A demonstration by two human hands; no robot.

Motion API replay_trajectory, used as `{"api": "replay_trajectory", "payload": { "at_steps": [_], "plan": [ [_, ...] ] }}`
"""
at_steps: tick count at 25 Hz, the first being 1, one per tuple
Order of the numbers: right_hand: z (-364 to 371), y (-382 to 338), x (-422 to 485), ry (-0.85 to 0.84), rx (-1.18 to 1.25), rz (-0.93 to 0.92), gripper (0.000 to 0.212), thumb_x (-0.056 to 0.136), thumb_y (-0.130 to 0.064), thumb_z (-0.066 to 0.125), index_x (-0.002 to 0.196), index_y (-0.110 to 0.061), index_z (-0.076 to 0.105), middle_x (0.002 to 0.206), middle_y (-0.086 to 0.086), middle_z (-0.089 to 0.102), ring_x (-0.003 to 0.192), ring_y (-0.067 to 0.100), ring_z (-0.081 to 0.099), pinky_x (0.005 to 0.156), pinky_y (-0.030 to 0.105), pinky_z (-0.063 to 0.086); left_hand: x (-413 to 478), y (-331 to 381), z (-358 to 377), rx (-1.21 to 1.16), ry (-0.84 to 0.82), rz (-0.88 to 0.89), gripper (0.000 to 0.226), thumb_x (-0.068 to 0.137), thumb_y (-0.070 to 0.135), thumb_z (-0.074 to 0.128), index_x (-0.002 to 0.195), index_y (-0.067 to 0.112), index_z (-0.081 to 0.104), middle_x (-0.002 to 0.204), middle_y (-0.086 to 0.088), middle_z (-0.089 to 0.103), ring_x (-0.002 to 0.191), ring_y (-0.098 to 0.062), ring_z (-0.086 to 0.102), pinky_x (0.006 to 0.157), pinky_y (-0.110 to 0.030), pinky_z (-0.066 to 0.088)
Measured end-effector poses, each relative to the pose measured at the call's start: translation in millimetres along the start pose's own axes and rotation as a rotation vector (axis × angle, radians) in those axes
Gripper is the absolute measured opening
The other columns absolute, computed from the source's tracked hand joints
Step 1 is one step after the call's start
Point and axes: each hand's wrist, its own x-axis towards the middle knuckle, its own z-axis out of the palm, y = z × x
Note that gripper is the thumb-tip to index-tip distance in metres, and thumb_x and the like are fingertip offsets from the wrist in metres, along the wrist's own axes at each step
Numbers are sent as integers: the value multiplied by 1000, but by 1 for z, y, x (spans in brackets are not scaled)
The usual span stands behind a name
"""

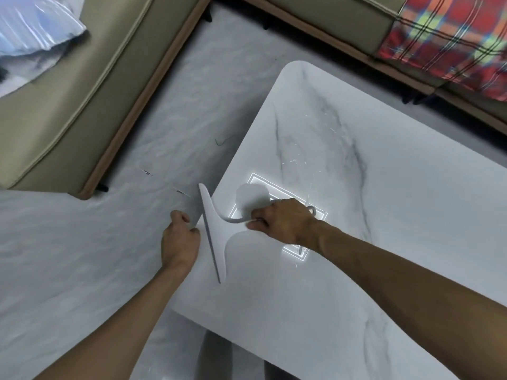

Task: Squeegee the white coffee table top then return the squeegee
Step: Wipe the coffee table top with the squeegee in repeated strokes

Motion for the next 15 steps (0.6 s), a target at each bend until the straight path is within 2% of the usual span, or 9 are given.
{"api": "replay_trajectory", "payload": {
  "at_steps": [2,4,6,8,9,11,13,15],
  "plan": [
    [-10,24,-9,21,57,95,42,95,-63,29,109,-38,59,104,-1,68,97,27,63,70,31,35,9,15,4,62,-71,54,19,88,4,53,97,14,40,88,-8,55,74,-24,52,61,-28,37],
    [-26,58,-29,68,113,269,43,93,-67,28,112,-43,58,90,-6,67,95,25,63,71,32,40,14,34,8,79,-123,115,20,88,7,55,96,18,41,94,-7,56,76,-22,53,63,-27,38],
    [-43,93,-57,129,194,460,41,91,-69,28,102,-44,59,76,-9,59,88,25,62,70,32,40,18,56,13,66,-154,166,21,86,8,57,100,19,45,104,-6,59,83,-21,55,66,-29,42],
    [-53,118,-89,140,229,590,39,89,-72,28,85,-43,54,71,-7,59,81,26,60,68,34,41,21,75,22,102,-141,250,36,82,10,61,115,13,48,119,-10,57,104,-27,55,83,-35,47],
    [-58,123,-104,134,227,631,39,88,-73,27,80,-43,50,68,-5,58,78,26,58,66,34,41,22,85,28,166,-123,318,49,80,13,64,125,9,45,127,-13,52,117,-29,50,97,-37,43],
    [-69,127,-121,151,267,684,43,87,-75,25,77,-41,49,65,-3,58,73,26,58,62,34,41,25,103,42,340,-113,410,78,80,26,69,143,2,29,144,-20,35,137,-33,30,114,-38,24],
    [-85,134,-106,242,380,678,45,89,-72,29,88,-36,55,72,2,65,77,29,60,68,38,47,31,117,59,480,-171,401,105,82,45,69,151,-2,5,156,-28,11,147,-38,8,120,-41,8],
    [-109,143,-60,381,485,651,41,94,-61,37,108,-27,55,91,11,69,89,35,60,82,44,50,38,124,72,572,-219,372,118,80,56,67,150,-5,-5,157,-33,-3,148,-41,-3,121,-44,3]
  ]
}}
